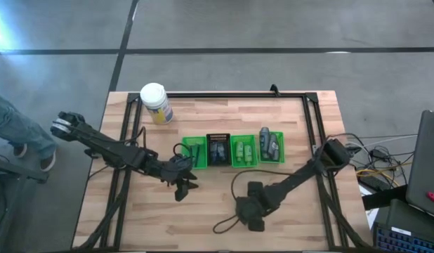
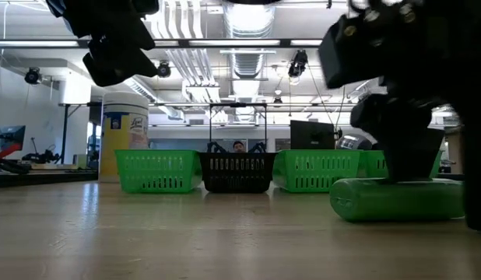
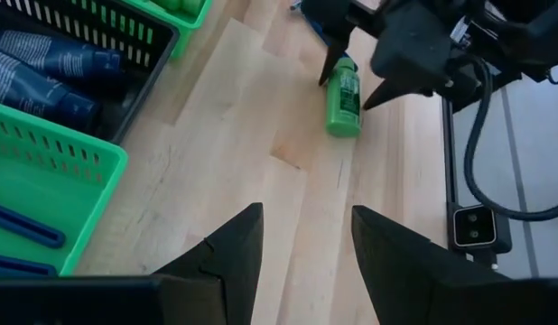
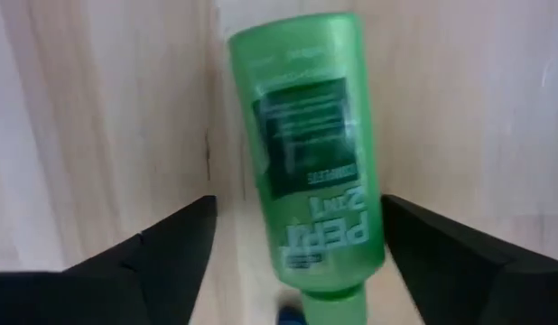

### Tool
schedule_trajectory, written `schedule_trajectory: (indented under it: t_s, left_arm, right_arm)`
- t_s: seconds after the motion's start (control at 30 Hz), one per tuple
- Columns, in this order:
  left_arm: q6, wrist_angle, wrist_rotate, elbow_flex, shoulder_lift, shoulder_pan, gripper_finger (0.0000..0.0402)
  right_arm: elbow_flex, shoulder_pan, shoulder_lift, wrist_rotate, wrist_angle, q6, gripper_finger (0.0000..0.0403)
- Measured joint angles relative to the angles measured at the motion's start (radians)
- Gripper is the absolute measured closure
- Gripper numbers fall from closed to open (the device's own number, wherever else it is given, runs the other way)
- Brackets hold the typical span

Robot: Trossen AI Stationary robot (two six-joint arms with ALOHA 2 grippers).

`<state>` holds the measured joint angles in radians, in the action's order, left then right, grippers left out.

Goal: Pick & Place Travel size toiletries
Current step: Put the green shampoo into the middle green basket

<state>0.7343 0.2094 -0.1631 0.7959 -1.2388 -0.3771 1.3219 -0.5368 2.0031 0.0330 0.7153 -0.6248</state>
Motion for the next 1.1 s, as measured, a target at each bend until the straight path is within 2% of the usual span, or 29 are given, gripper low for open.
schedule_trajectory:
  t_s: [0.1, 0.3, 0.33, 0.47, 0.57, 0.63, 0.73, 0.8, 0.87, 1.0, 1.1]
  left_arm:
    - [0.006, 0.000, 0.000, 0.000, 0.000, 0.000, 0.0227]
    - [0.008, 0.004, 0.001, 0.000, 0.000, -0.016, 0.0227]
    - [0.007, 0.006, 0.001, 0.000, 0.000, -0.020, 0.0227]
    - [-0.080, -0.014, 0.006, 0.000, 0.000, -0.046, 0.0227]
    - [-0.265, -0.059, 0.005, 0.000, 0.000, -0.084, 0.0227]
    - [-0.501, -0.088, -0.021, 0.003, -0.004, -0.116, 0.0227]
    - [-0.853, -0.128, -0.118, 0.022, -0.026, -0.144, 0.0227]
    - [-0.929, -0.133, -0.213, 0.041, -0.044, -0.134, 0.0227]
    - [-0.982, -0.166, -0.248, 0.060, -0.065, -0.112, 0.0227]
    - [-1.193, -0.267, -0.190, 0.097, -0.130, -0.089, 0.0227]
    - [-1.310, -0.268, -0.178, 0.137, -0.190, -0.085, 0.0227]
  right_arm:
    - [-0.002, 0.015, 0.006, -0.013, -0.001, -0.001, 0.0144]
    - [-0.009, 0.047, -0.019, -0.021, 0.023, 0.000, 0.0266]
    - [-0.010, 0.053, -0.029, -0.019, 0.030, 0.000, 0.0277]
    - [-0.011, 0.089, -0.112, -0.029, 0.038, -0.027, 0.0280]
    - [-0.011, 0.136, -0.190, -0.114, 0.036, -0.076, 0.0280]
    - [-0.011, 0.176, -0.229, -0.215, 0.009, -0.106, 0.0281]
    - [-0.008, 0.222, -0.260, -0.310, -0.019, -0.132, 0.0282]
    - [0.003, 0.243, -0.262, -0.347, -0.020, -0.141, 0.0283]
    - [0.022, 0.254, -0.261, -0.379, -0.019, -0.150, 0.0283]
    - [0.076, 0.273, -0.238, -0.436, -0.033, -0.129, 0.0279]
    - [0.112, 0.290, -0.224, -0.448, -0.030, -0.119, 0.0280]
